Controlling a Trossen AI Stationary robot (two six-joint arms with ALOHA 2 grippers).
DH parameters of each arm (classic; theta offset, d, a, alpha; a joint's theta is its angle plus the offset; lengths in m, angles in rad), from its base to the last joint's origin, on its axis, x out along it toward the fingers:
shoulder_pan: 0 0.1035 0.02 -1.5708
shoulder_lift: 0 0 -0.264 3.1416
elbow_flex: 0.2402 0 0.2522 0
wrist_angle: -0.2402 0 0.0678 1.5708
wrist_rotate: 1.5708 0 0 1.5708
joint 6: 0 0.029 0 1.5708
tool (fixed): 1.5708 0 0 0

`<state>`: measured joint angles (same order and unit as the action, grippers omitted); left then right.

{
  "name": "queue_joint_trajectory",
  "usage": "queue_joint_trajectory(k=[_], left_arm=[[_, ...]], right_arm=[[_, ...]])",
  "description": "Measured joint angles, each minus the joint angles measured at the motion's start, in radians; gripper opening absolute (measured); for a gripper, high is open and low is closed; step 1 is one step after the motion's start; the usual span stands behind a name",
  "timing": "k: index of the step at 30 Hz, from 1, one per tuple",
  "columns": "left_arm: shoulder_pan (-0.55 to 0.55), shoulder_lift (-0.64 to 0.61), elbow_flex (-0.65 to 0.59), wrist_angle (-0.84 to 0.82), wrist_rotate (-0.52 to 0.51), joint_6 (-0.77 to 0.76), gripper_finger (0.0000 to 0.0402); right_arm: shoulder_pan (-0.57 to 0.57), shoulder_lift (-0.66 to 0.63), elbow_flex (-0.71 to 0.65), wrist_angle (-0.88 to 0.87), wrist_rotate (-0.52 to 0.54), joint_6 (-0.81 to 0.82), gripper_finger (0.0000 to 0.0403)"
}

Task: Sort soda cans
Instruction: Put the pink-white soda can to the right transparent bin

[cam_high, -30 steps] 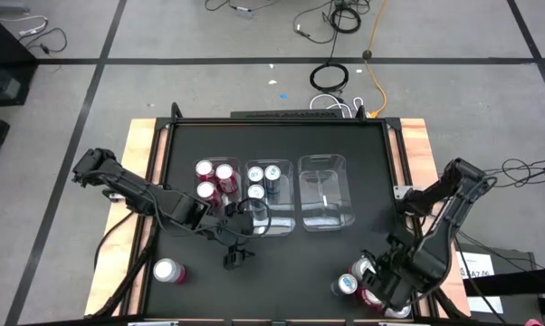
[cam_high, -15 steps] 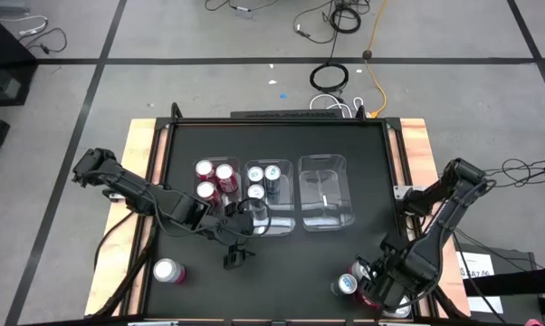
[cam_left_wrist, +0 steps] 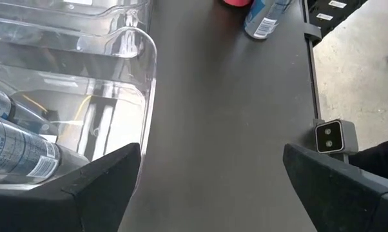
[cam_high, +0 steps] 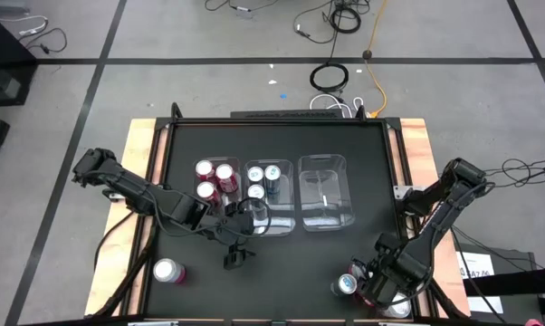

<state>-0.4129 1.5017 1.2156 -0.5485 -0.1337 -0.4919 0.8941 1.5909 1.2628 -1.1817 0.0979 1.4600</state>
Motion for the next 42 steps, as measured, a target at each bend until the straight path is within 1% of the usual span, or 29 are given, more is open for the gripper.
queue_joint_trajectory(k=[4, 9, 21, 24, 29, 30, 35, 37, 42], left_arm=[[0.0, 0.0, 0.0, 0.016, 0.0, 0.0, 0.0388], [0.0, 0.0, 0.0, 0.019, 0.0, 0.0, 0.0388], [0.0, 0.0, 0.0, 0.017, -0.001, 0.008, 0.0388], [0.0, 0.0, 0.0, 0.016, -0.001, 0.009, 0.0388], [0.0, 0.0, 0.0, 0.016, -0.001, 0.031, 0.0388], [0.0, 0.0, 0.0, 0.016, -0.001, 0.031, 0.0388], [0.0, 0.0, 0.0, 0.016, -0.001, 0.03, 0.0388], [0.001, 0.0, 0.0, 0.016, -0.001, 0.03, 0.0388], [0.001, -0.011, 0.0, -0.01, -0.001, 0.031, 0.0388]], right_arm=[[-0.018, 0.0, -0.061, 0.089, -0.039, -0.033, 0.0379], [-0.025, 0.0, -0.117, 0.123, -0.049, -0.033, 0.0379], [-0.039, -0.001, -0.129, 0.135, -0.042, -0.046, 0.0375], [-0.046, -0.001, -0.129, 0.136, -0.046, -0.051, 0.0355], [-0.057, -0.002, -0.129, 0.135, -0.056, -0.059, 0.0285], [-0.058, -0.002, -0.129, 0.135, -0.061, -0.059, 0.0277], [-0.063, -0.014, -0.13, 0.128, -0.072, -0.059, 0.0276], [-0.065, -0.037, -0.131, 0.115, -0.072, -0.053, 0.0276], [-0.064, -0.106, -0.081, -0.016, -0.04, -0.011, 0.0276]])
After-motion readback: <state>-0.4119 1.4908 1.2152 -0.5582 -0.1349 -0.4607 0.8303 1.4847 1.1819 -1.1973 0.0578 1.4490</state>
